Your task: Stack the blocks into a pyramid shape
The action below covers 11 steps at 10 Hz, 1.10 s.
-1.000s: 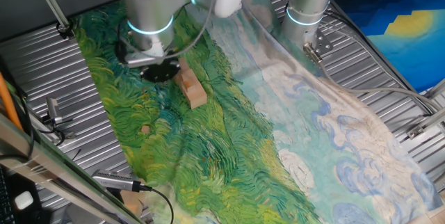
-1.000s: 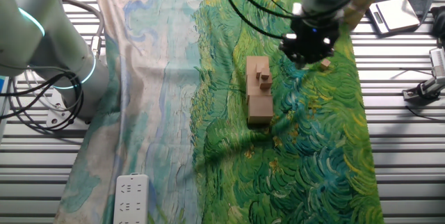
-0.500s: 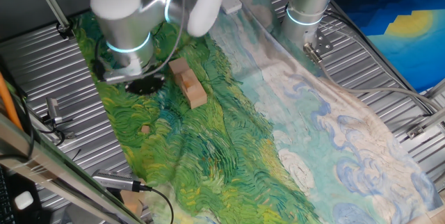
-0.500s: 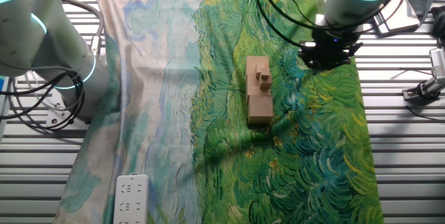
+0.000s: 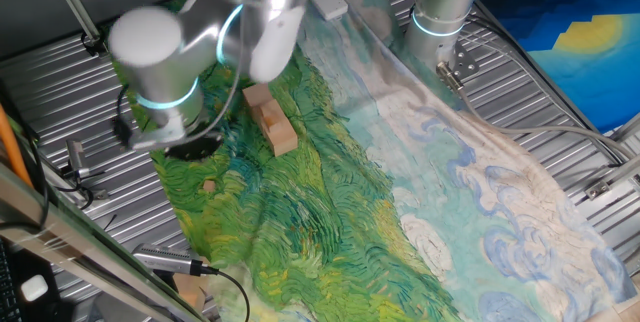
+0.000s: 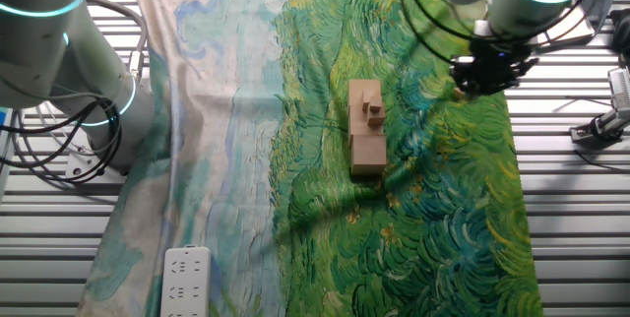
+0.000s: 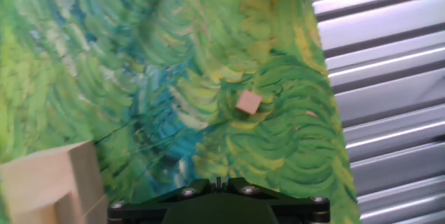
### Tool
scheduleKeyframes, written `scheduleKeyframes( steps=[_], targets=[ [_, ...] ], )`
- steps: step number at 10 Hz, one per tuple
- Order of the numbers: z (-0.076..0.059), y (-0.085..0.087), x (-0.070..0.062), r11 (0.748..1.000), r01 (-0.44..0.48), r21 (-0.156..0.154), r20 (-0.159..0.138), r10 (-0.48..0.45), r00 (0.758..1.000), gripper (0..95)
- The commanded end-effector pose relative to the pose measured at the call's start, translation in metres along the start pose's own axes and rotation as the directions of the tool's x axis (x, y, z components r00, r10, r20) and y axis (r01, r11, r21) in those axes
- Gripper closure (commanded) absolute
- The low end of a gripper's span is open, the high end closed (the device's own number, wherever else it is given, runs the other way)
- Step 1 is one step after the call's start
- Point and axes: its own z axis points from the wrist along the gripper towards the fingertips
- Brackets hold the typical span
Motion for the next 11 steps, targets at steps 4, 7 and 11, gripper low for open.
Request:
scheduleKeyframes(
  steps=[4,7,11],
  targets=[
    [0.011,-0.004,-0.026,1.000,-0.017,-0.002,0.025,0.017,1.000,38.0],
    [0.021,0.000,-0.036,1.000,-0.025,0.002,0.026,0.025,0.999,38.0],
    [0.033,0.005,-0.032,1.000,-0.024,0.005,0.036,0.023,0.999,38.0]
  ],
)
